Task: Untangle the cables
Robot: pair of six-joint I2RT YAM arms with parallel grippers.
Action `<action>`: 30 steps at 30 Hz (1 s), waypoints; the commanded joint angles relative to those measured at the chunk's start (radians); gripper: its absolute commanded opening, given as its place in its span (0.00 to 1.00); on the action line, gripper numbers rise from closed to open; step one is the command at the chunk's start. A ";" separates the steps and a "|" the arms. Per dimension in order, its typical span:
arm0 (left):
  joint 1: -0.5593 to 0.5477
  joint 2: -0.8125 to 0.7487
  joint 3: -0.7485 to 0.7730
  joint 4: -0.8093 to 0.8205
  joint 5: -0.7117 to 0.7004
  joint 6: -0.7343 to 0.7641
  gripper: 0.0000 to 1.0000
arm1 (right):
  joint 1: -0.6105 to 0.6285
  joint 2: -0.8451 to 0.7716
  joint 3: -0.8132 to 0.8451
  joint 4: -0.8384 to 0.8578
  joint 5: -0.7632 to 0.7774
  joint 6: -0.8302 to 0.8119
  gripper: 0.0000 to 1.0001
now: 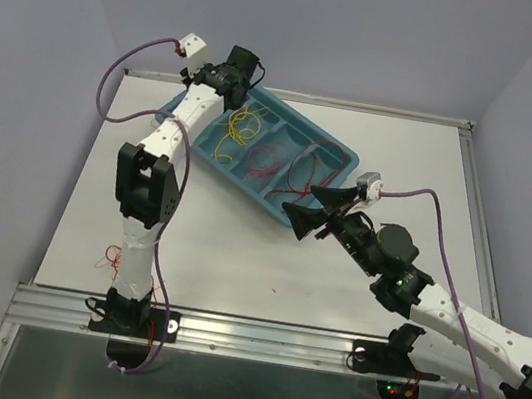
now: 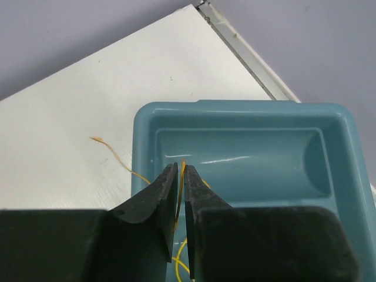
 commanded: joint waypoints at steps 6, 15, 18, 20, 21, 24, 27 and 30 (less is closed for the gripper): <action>-0.061 0.110 0.133 -0.247 -0.114 -0.180 0.09 | 0.000 -0.033 -0.017 0.047 0.012 0.007 0.93; -0.133 0.116 0.131 -0.211 -0.020 -0.234 0.03 | 0.000 -0.033 -0.020 0.045 0.018 0.005 0.93; -0.133 0.128 0.139 -0.139 0.039 -0.182 0.03 | 0.000 -0.033 -0.022 0.047 0.021 0.004 0.93; -0.132 0.139 0.149 -0.112 0.041 -0.160 0.03 | 0.000 -0.033 -0.022 0.045 0.020 0.004 0.93; -0.132 0.142 0.171 -0.109 0.039 -0.159 0.03 | 0.000 -0.034 -0.020 0.045 0.020 0.005 0.93; -0.127 0.142 0.177 -0.073 0.031 -0.139 0.03 | 0.000 -0.034 -0.022 0.045 0.015 0.008 0.93; -0.126 0.122 0.105 0.063 0.091 -0.046 0.04 | -0.002 -0.039 -0.020 0.045 0.015 0.010 0.93; -0.127 0.116 0.065 0.146 0.148 -0.024 0.03 | 0.000 -0.047 -0.023 0.045 0.014 0.008 0.93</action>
